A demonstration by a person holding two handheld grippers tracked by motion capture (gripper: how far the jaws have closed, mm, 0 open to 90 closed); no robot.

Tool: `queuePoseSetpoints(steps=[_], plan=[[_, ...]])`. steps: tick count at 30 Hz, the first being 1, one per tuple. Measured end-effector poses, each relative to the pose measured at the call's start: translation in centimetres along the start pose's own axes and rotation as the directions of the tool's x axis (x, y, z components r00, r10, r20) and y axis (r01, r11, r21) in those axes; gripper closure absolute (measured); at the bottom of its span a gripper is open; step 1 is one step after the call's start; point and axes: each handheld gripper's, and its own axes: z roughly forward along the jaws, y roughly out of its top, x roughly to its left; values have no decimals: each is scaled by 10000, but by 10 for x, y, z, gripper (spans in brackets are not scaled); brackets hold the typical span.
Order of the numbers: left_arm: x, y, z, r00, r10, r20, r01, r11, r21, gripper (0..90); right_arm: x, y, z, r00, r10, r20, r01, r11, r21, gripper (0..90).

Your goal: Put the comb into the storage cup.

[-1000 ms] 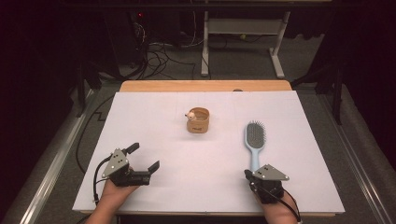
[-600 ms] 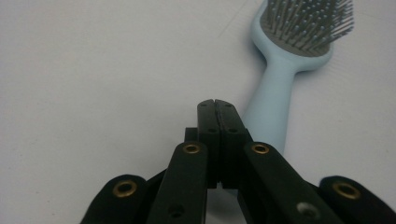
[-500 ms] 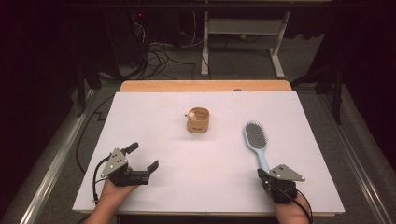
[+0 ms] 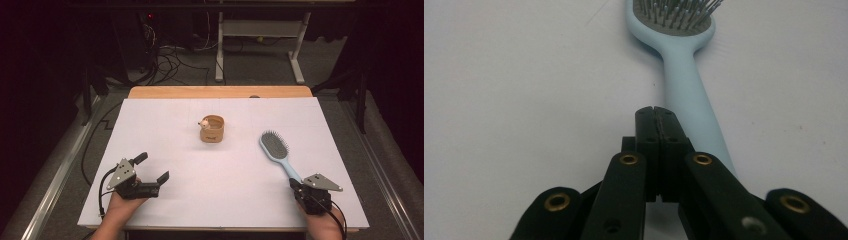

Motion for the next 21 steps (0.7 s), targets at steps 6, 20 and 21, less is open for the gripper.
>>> queuePoseSetpoints(steps=[6, 20, 21], plan=[[0, 0, 0, 10000, -14, 4, 14, 10000, 3, 1, 1, 1, -3, 9984, 49, -566, -77, 9987, -501, 900], [-1, 0, 2, 9998, -139, 155, 137, 9998, 146, 1, -11, 3, -11, 9946, 490, -916, -619, 9876, -1444, 851], [-1, 0, 3, 9998, -124, 148, 121, 9998, 169, 1, -11, 3, -11, 9944, 534, -913, -660, 9879, -1407, 833]])
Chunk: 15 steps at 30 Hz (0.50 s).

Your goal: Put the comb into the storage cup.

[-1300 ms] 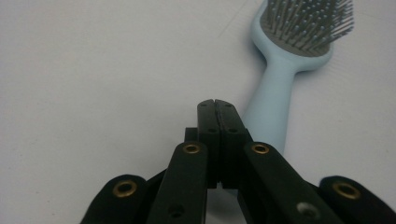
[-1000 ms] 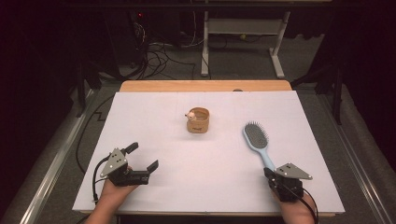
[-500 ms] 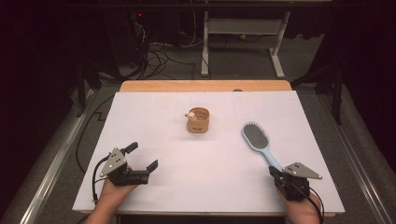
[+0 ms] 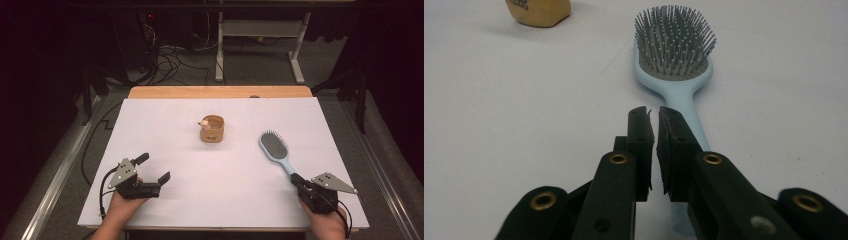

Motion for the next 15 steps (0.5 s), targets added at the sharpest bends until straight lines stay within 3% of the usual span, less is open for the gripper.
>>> queuePoseSetpoints(steps=[11, 15], plan=[[0, -1, 1, 10000, 14, -27, -14, 9999, 146, 1, -8, -2, 2, 9996, 208, -182, -211, 9997, -142, 512], [0, -1, 1, 10000, -10, -65, 11, 10000, 87, 1, -9, -2, 2, 9998, 140, -166, -144, 9996, -241, 445]])
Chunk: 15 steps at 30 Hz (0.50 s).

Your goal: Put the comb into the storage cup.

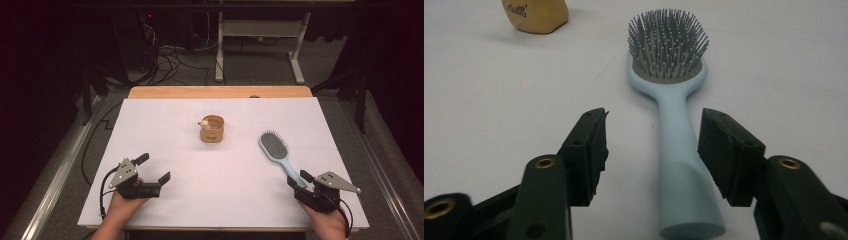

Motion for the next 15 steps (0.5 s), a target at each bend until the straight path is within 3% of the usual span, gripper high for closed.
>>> queuePoseSetpoints(steps=[4, 15], plan=[[0, 0, 0, 10000, 21, 21, -21, 10000, 0, 1, 0, 0, 1, 10000, -79, 58, 80, 9998, -181, 281], [0, 1, 0, 10000, 70, -9, -70, 10000, -64, 1, -1, 2, -2, 9995, 210, 252, -193, 9976, -661, 100]])
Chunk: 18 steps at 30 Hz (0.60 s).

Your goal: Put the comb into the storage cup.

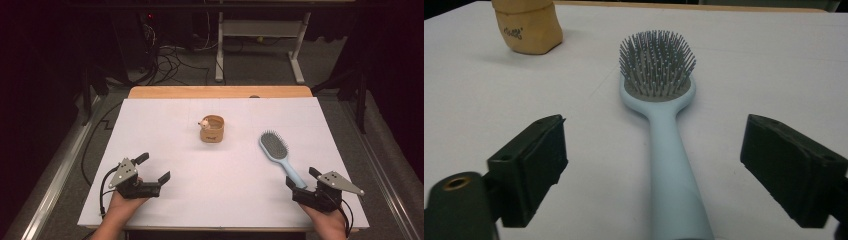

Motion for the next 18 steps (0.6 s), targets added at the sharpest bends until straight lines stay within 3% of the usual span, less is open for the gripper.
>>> queuePoseSetpoints(steps=[4, 14, 18], plan=[[0, 0, 1, 10000, 35, -5, -35, 10000, -18, 1, 0, 1, 0, 9998, 117, 152, -114, 9998, -187, 4], [-2, 1, 4, 9997, 212, -141, -210, 9997, 156, 1, -2, 5, -1, 9988, -33, 493, 59, 9986, -526, 2], [0, 2, 4, 9997, 21, -249, -20, 10000, 56, 1, -1, 5, 0, 9984, -157, 549, 181, 9989, -443, 2]])
